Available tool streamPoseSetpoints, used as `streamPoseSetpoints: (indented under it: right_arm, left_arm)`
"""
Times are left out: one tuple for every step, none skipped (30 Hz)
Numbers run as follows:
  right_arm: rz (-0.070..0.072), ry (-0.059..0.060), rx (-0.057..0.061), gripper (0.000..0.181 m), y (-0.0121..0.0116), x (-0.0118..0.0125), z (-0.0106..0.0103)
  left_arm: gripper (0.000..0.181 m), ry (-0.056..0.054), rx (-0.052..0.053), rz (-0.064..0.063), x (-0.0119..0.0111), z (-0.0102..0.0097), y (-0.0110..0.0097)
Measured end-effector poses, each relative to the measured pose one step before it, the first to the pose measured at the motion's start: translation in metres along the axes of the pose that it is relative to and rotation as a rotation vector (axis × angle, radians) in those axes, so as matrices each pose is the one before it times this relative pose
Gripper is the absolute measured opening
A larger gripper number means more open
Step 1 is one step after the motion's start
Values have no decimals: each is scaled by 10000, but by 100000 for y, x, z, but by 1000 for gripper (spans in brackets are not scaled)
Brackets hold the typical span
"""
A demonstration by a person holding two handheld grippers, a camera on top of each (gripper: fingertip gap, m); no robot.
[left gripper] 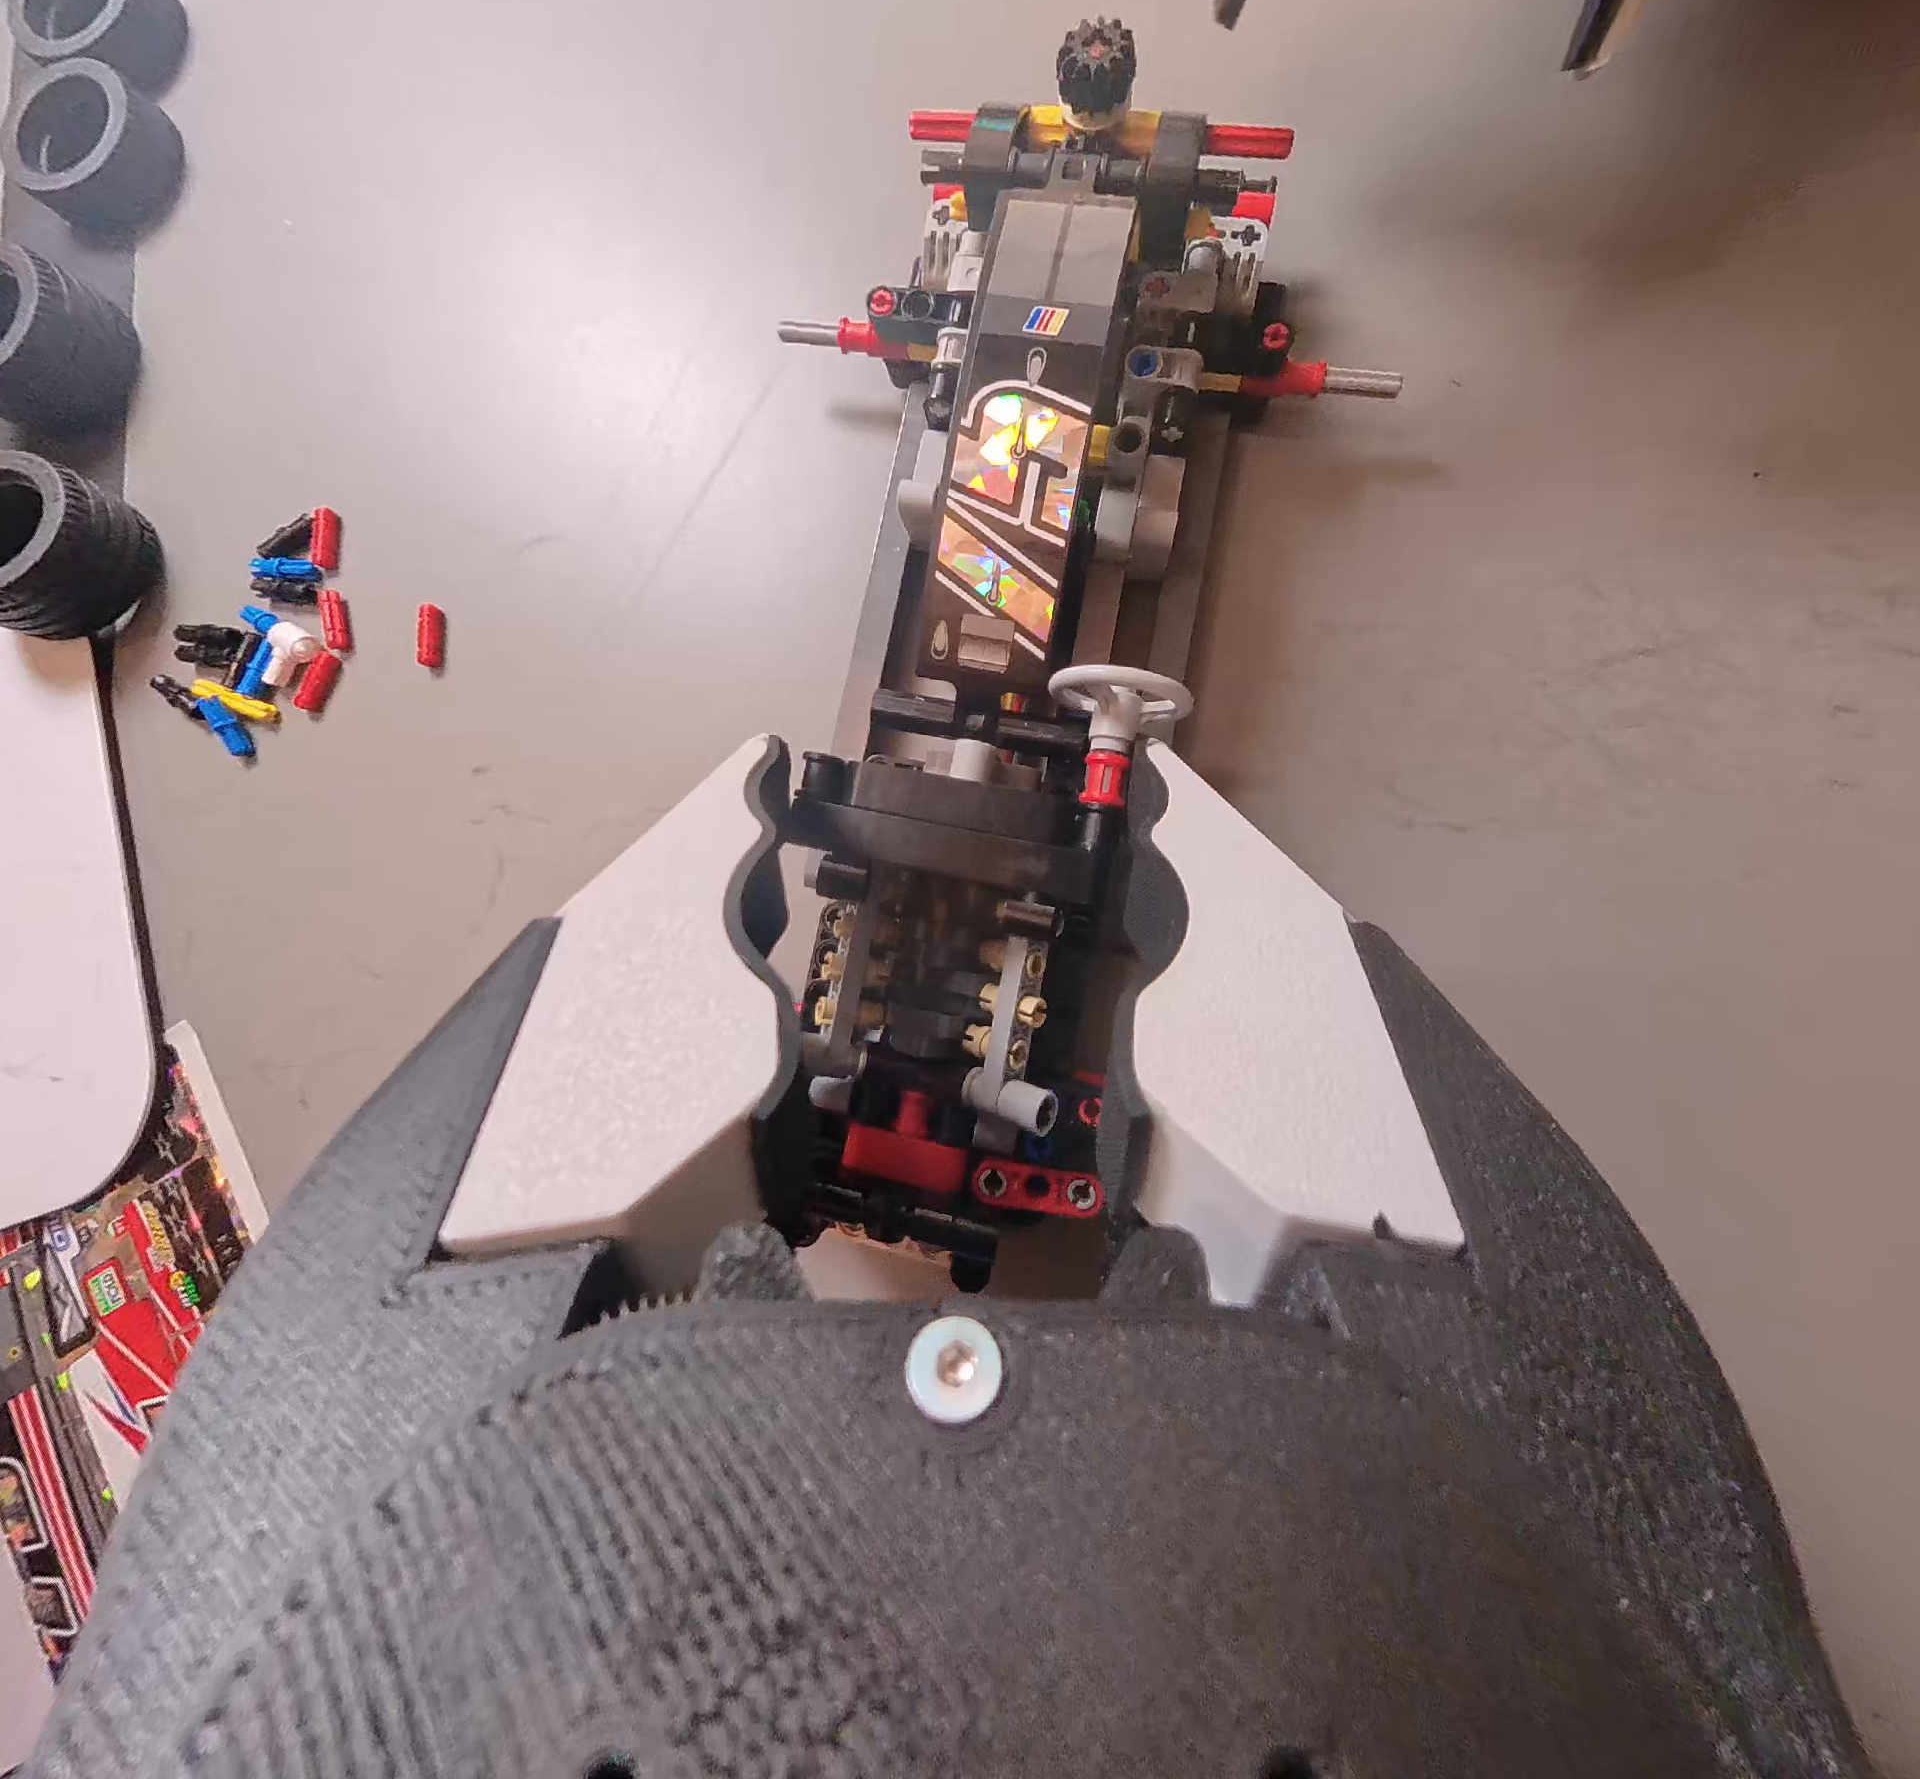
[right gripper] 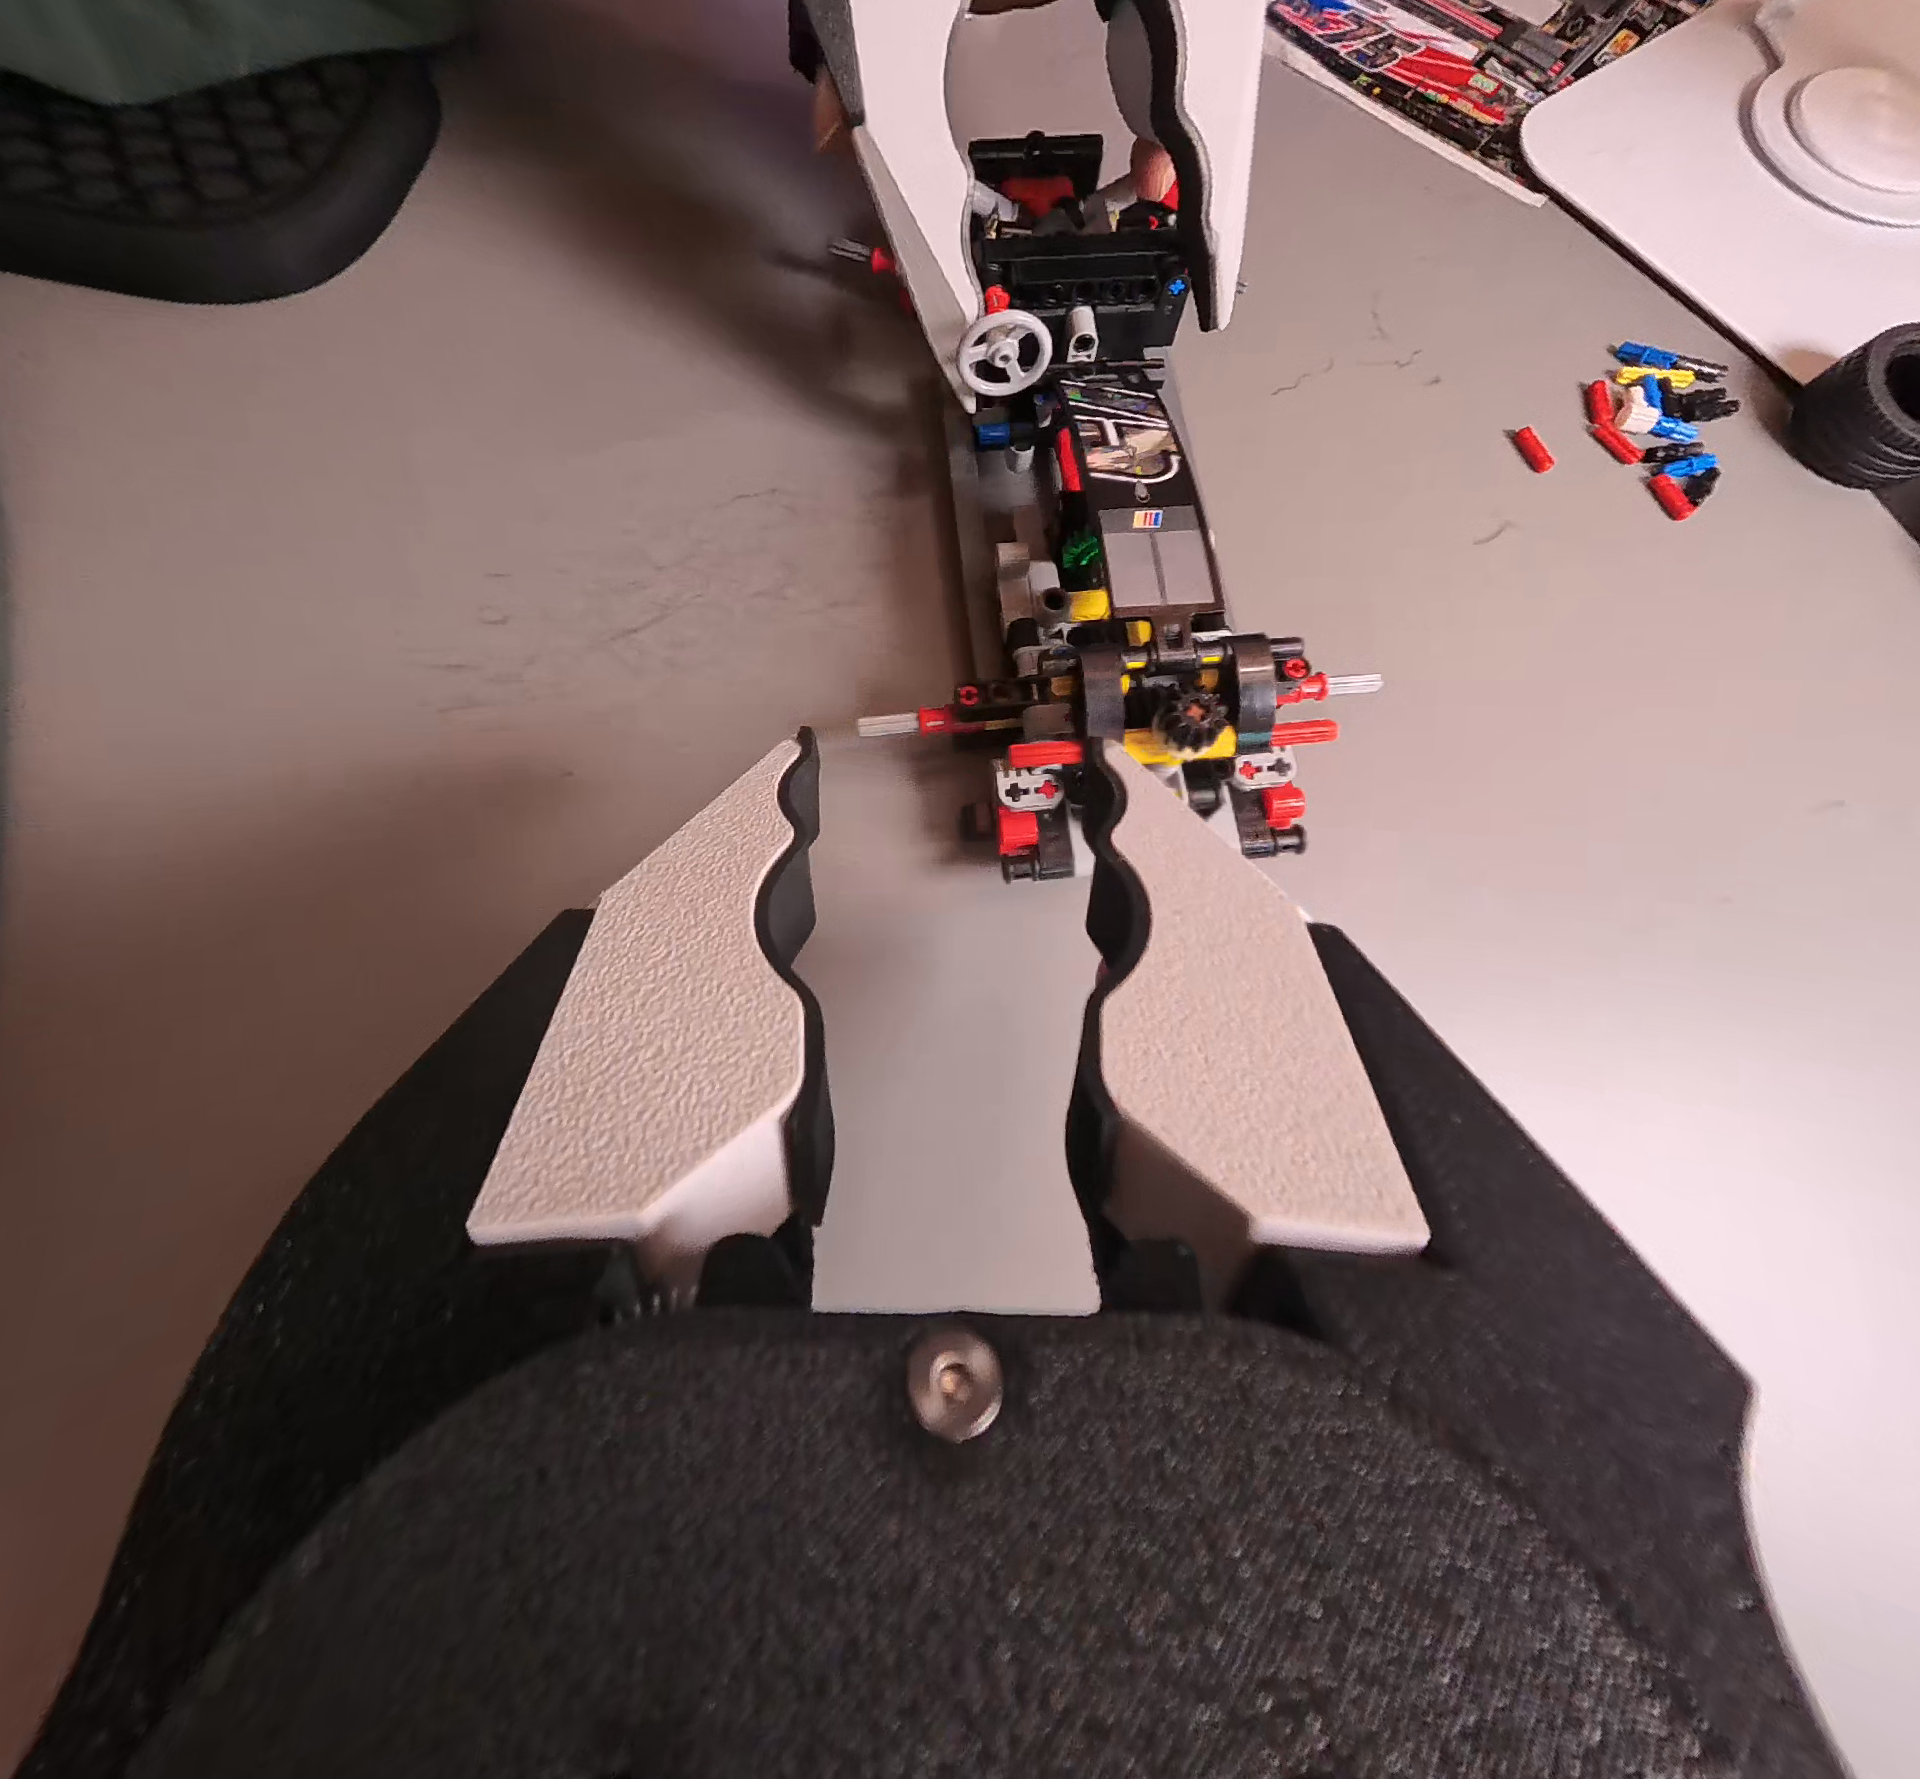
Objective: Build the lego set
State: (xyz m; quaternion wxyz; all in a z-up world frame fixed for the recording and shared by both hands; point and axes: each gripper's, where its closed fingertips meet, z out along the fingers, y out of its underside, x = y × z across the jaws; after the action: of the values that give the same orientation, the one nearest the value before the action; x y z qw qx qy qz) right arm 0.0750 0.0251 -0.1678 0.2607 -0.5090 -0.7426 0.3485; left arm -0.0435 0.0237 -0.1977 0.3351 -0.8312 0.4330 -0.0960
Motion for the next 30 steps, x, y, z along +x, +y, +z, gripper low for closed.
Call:
streamPoseSetpoints:
  right_arm:
    - [-70,102,50,49,-31,12,-41]
    - [15,171,146,50,-191,281,-141]
    - [133,174,166,50,-209,458,-172]
    - [165,203,117,51,-117,611,-113]
    - [84,181,61,54,-9,549,17]
    - [39,81,71,56,-17,252,139]
    - [45,17,76,58,-50,36,239]
    - [21,-62,28,58,17,-198,284]
    - [-21,-82,2,58,45,-306,270]
    - [-74,41,82,59,-74,-172,151]
    - [-104,33,45,57,-42,-150,9]
    - [18,-67,15,56,-26,-277,-22]
    - [71,-76,-8,54,43,-289,-15]
    - [42,-59,-42,55,131,-299,43]
    - [-36,-26,-28,55,159,-265,70]
    - [-56,61,52,55,2,-87,-3]
    - [27,133,211,55,-297,195,-125]
    - [144,175,220,54,-403,439,-196]
    - [152,231,119,55,-252,654,-157]
    - [90,249,-35,56,32,686,-35]
    - [76,136,-110,59,222,460,121]
    - [87,-25,-73,60,232,79,199]
    - [58,-103,-50,60,189,-208,228]
    - [-5,-46,26,61,43,-263,180]
    - [-100,61,49,62,-45,-120,50]
    - [-72,55,-27,62,48,-67,-17]
    - [45,0,20,63,9,-97,-55]
    - [112,3,54,63,4,-77,-56]
    - [84,30,62,63,14,-63,-53]
    - [45,43,64,63,13,-85,-39]
  left_arm:
    - [64,3,-16,25,6,-14,7]
    - [63,0,-8,23,15,-7,22]
    - [64,5,-6,14,22,-11,27]
    - [64,12,-14,12,25,-19,27]
    - [64,11,-14,10,24,-19,27]
    - [64,5,-5,2,6,-4,7]
    - [64,3,-4,-3,5,14,1]
    - [64,1,-3,-6,-9,15,2]
    - [64,-3,0,-10,-4,12,3]
    - [64,-8,2,-7,-6,9,4]
    - [64,-4,-1,-17,0,12,4]
    - [64,-3,-6,-27,-10,10,-3]
    - [64,-17,-12,-29,-36,19,-10]
    - [64,-20,-19,-26,-39,28,-18]
    - [64,-5,-23,-2,-10,11,0]
    - [64,-2,-23,25,8,-2,-7]
    - [63,-8,-11,30,10,-9,7]
    - [64,-5,4,14,13,-7,0]
    - [63,-2,10,-1,8,-7,1]
    - [63,-2,6,1,5,-1,-4]
    - [63,-2,-3,5,-1,2,-3]
    - [64,0,-11,-4,1,1,5]
    - [64,-1,-10,-3,-9,7,0]
    - [64,-1,-14,-4,-1,-1,9]
    - [64,4,-18,-15,2,4,24]
    - [64,5,-12,-16,11,-3,12]
    - [64,1,-13,-28,-2,5,6]
    - [64,-5,-19,-32,-19,7,-7]
    - [64,-8,-21,-18,-18,13,-1]
    - [64,0,-18,-17,-9,7,-10]
